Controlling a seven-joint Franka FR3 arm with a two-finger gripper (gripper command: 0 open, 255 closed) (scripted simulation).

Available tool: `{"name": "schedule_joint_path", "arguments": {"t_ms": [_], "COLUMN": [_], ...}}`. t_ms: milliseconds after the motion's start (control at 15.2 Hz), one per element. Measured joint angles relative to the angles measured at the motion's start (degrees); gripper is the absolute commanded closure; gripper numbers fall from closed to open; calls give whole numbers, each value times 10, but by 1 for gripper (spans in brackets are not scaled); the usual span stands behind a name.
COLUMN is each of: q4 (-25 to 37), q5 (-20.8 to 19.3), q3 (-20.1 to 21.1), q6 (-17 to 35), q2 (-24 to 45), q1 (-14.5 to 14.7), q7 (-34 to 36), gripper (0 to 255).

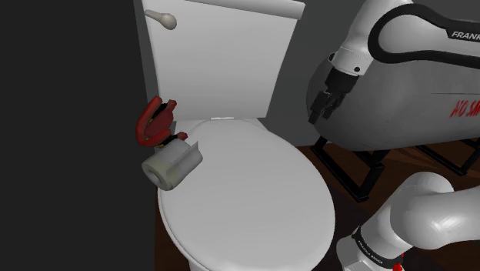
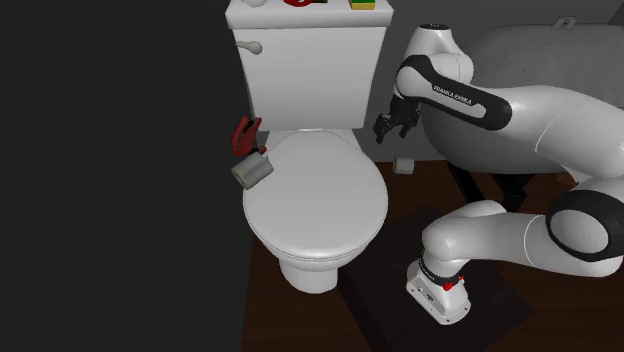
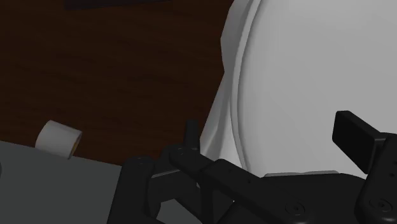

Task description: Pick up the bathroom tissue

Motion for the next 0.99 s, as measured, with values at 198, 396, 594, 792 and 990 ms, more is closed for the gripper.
{"name": "schedule_joint_path", "arguments": {"t_ms": [198, 396, 594, 792, 990], "q4": [-8, -10, -1, 14, 50], "q5": [9, 34, 60, 85, 106], "q3": [20, 74, 131, 189, 252], "q6": [-3, -10, -16, -18, -23], "q2": [-16, -37, -44, -42, -23], "q1": [-2, -3, -7, -14, -27], "q7": [35, 125, 221, 317, 417], "gripper": [0, 0, 0, 0, 0]}}
